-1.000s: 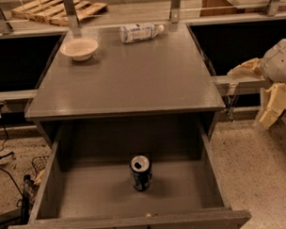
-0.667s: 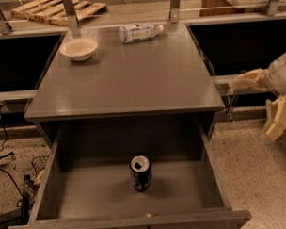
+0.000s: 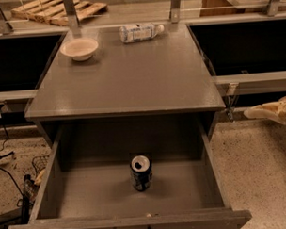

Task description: Pick pepsi can from top drawer and place on counter

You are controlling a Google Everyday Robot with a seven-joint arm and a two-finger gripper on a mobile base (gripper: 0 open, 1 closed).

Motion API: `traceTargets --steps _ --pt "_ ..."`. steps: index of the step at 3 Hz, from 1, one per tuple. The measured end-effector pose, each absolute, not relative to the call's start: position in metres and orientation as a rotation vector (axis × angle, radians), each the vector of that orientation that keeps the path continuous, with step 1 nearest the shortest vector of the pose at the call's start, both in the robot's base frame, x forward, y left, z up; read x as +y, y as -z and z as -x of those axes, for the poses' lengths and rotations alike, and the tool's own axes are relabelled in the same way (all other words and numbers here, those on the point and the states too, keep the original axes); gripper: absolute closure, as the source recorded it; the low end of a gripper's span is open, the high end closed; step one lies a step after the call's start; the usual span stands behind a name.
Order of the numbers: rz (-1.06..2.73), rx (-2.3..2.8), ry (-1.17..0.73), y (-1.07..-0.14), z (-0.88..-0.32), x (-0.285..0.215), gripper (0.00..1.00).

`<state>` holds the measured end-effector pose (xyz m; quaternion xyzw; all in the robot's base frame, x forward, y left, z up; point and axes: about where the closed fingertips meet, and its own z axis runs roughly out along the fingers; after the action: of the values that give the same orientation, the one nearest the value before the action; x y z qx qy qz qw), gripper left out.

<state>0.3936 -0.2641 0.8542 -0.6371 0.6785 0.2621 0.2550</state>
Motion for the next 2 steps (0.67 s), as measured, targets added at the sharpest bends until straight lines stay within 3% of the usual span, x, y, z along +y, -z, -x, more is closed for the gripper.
traceTargets --steps 2 --pt "1.698 1.771 -0.762 -0.844 -0.42 -0.243 0.0"
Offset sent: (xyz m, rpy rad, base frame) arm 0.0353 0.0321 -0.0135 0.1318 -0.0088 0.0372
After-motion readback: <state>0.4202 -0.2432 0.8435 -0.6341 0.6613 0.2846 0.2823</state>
